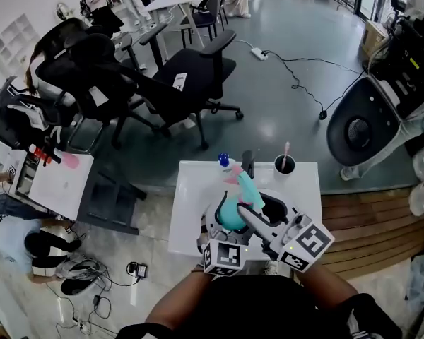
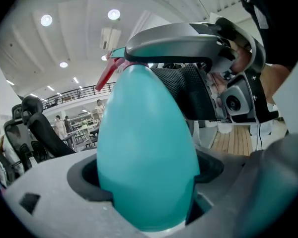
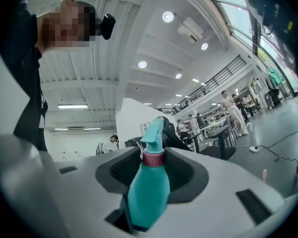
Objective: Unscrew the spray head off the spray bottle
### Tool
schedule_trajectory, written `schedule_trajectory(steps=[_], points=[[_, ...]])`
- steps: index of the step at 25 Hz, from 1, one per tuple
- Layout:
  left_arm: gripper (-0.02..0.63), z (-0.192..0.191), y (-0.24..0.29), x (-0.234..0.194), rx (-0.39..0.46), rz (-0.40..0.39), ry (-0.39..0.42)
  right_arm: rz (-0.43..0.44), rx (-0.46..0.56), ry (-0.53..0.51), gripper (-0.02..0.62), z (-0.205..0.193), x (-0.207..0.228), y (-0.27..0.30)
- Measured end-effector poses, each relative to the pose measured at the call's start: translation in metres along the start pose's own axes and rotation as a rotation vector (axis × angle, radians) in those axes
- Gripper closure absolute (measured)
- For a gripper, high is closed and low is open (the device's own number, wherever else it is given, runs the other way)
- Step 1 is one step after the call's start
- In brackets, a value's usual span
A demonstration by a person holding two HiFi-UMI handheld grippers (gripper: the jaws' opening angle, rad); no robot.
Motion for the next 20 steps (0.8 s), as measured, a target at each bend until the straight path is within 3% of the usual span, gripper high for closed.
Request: schedule_trajectory(steps=[2,12,16,20], points=[[0.135,-0.006,-0.001,0.002,-0.008,-0.005,-0.008,-0.004,-0.001,-0.004,0.453,0.001,0.0,0.001],[0.135,0.009,-0.003,0.015,0.042,-0.129,-0.015,0.087,-0.025,-0.048,0.462,0.005,-0.002,-0.01],[0.135,0.015,-0.01,0.026,0.099,-0.277,-0.036,0.196,-0.02,-0.076,0.462,0.01,-0.007,-0.017],[0.135,0.023,-0.025,0.042,0.181,-0.48,0.026,0.409,-0.038,-0.109,0.462,0.016,-0.023,-0.031]])
Point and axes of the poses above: the fingertips, and each gripper's own axes: y forward along the fingers, x to its right, z out of its top, the point moved 4 cm from there along -y, backward along the fingers, and after that the axes turned 2 degrees about y, right-handed, at the moved point
